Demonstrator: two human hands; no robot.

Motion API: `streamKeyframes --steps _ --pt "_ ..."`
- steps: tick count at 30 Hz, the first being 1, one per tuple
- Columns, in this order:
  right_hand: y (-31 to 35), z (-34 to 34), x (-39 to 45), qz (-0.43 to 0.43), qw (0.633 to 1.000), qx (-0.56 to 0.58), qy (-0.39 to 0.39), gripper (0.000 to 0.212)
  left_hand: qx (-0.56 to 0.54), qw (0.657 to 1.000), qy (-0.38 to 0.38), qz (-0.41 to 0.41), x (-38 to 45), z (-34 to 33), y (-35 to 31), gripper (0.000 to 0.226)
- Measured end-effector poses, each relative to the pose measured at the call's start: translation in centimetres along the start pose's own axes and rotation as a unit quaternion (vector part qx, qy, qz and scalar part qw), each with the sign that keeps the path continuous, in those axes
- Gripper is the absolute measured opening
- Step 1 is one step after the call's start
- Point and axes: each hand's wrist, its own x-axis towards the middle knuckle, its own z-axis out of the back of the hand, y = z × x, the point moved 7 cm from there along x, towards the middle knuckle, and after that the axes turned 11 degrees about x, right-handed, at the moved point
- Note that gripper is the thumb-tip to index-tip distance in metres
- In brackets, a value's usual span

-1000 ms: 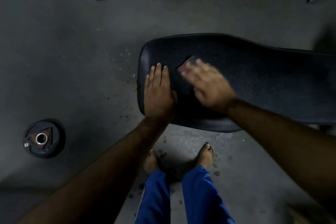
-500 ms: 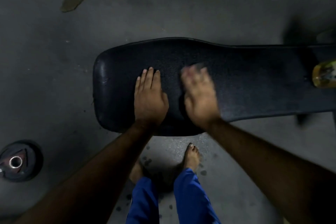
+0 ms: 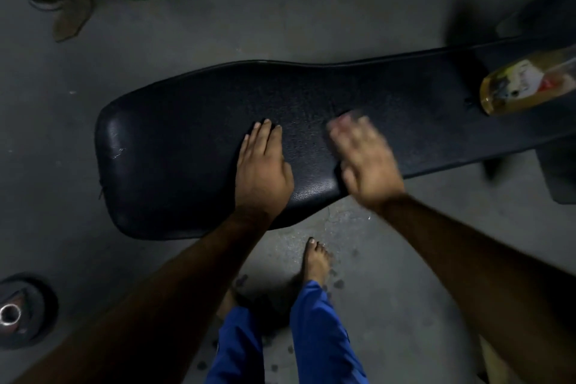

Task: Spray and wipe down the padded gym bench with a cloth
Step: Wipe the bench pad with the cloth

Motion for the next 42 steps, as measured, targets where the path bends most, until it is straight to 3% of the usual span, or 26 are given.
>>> streamKeyframes --steps 2,3,6,7,8,9,11,12,14,16,17,20,21,25,34,38,40,42 --pt "-1.6 1.3 0.4 -0.175 0.977 0.060 -0.102 0.075 0.006 1.000 0.001 -0.011 0.1 -0.5 -0.9 0.059" --pt "-0.1 0.5 -0.1 -0.169 0.979 0.060 -0.095 0.075 0.007 1.000 0.005 -0.010 0.2 -0.7 -1.3 0.059" --pt "2.7 -1.7 -2.9 0.062 0.995 0.023 0.073 0.072 0.008 1.000 0.013 -0.013 0.8 -1.2 -2.7 0.055" --pt "0.9 -0.8 -2.6 0.113 0.989 -0.002 0.090 0.072 0.009 1.000 0.013 -0.019 1.0 -1.4 -3.2 0.054" --pt "-1.9 0.6 -1.3 0.101 0.993 -0.017 0.065 0.073 0.011 0.999 0.011 -0.027 1.3 -1.7 -3.8 0.054" --pt "-4.9 2.2 0.4 0.020 1.000 -0.005 0.015 0.075 0.012 0.999 0.011 -0.034 1.7 -2.0 -4.3 0.053" --pt "-8.0 4.2 2.0 -0.179 0.977 0.047 -0.104 0.077 0.012 0.999 0.002 -0.032 2.6 -2.7 -5.2 0.053" --pt "-6.8 3.5 2.1 -0.193 0.974 0.050 -0.111 0.077 0.013 1.000 -0.004 -0.024 3.0 -2.9 -5.7 0.054" --pt "-3.3 1.9 1.1 -0.043 0.998 0.050 -0.023 0.073 0.025 1.000 -0.010 0.000 3.6 -3.4 -6.8 0.058" --pt "-4.8 2.2 0.0 0.101 0.990 0.001 0.094 0.070 0.033 0.999 -0.016 0.012 4.1 -3.8 -8.1 0.059" --pt "-7.3 3.5 0.8 0.103 0.992 -0.020 0.074 0.071 0.027 0.999 -0.014 0.010 4.5 -4.1 -8.9 0.060" --pt "-12.7 6.9 3.6 -0.144 0.987 0.031 -0.067 0.076 0.002 1.000 0.012 -0.015 5.7 -5.6 -11.8 0.060" --pt "-12.1 6.5 3.7 -0.168 0.982 0.038 -0.072 0.075 0.011 0.999 0.022 -0.025 5.8 -6.2 -12.5 0.061" --pt "-9.7 5.3 2.6 -0.002 0.998 0.040 0.041 0.069 0.133 0.987 0.059 -0.067 5.5 -8.0 -13.1 0.074" --pt "-9.9 6.0 2.8 -0.037 0.994 0.011 0.099 0.068 0.231 0.963 0.124 -0.066 5.6 -8.5 -13.2 0.082" --pt "-9.3 7.1 3.5 -0.065 0.984 0.084 0.140 0.060 0.247 0.954 0.165 -0.048 5.9 -8.1 -13.9 0.083" --pt "-9.2 8.8 3.5 -0.096 0.975 0.182 0.086 0.044 0.247 0.951 0.181 -0.026 6.2 -7.3 -14.7 0.082" --pt "-10.3 10.9 1.9 -0.178 0.946 0.268 -0.022 0.029 0.257 0.950 0.180 -0.006 6.7 -6.2 -16.0 0.072"
